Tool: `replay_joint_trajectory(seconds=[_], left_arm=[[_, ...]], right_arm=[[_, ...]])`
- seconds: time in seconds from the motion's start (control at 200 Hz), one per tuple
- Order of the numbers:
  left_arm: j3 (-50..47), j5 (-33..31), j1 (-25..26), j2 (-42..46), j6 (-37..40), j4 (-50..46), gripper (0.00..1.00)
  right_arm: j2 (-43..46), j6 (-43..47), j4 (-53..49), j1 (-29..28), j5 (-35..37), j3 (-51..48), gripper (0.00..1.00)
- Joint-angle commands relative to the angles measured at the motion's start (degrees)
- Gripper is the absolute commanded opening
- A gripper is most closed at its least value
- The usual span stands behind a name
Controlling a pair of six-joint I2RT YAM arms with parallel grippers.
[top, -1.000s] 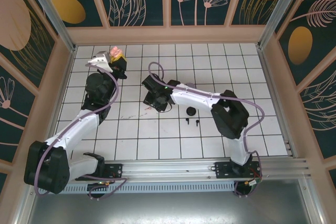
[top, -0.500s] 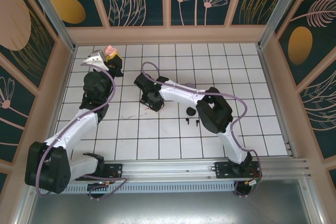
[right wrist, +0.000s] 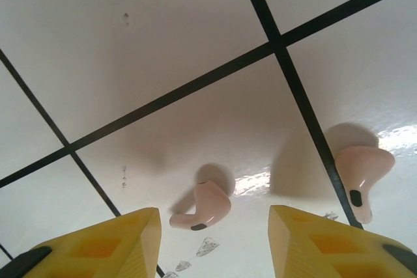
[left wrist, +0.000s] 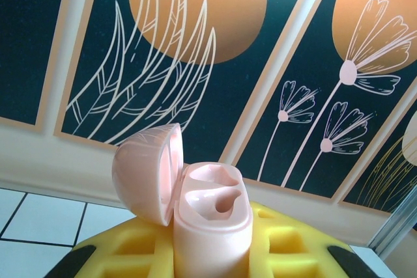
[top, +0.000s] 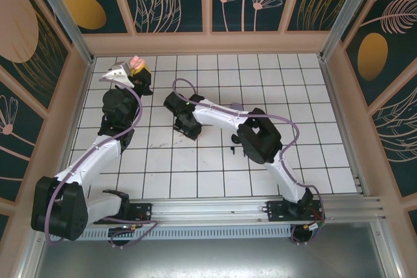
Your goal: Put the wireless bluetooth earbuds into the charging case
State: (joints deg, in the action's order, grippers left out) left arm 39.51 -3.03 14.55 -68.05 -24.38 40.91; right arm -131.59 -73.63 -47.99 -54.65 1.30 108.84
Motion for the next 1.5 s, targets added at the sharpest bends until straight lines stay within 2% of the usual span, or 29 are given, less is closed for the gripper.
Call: replay_joint_trajectory(seconds=[0.0, 1.016, 1.496], left_arm=[[0.0, 1.1, -0.4, 1.5, -0.8, 3.0, 0.0], [-0.5, 1.8, -0.4, 1.8, -0.8, 3.3, 0.0], [-0.6, 1.9, -0.4, 1.1, -0.8, 3.8, 0.0]], right_arm=[[-2.3, 0.7, -3.9, -0.8, 1.5, 2.6, 0.48], [-1.7, 1.7, -5.1, -1.1, 4.5, 2.1, 0.42], [-3.1, 1.7, -3.6, -0.9, 2.5, 2.7, 0.36]])
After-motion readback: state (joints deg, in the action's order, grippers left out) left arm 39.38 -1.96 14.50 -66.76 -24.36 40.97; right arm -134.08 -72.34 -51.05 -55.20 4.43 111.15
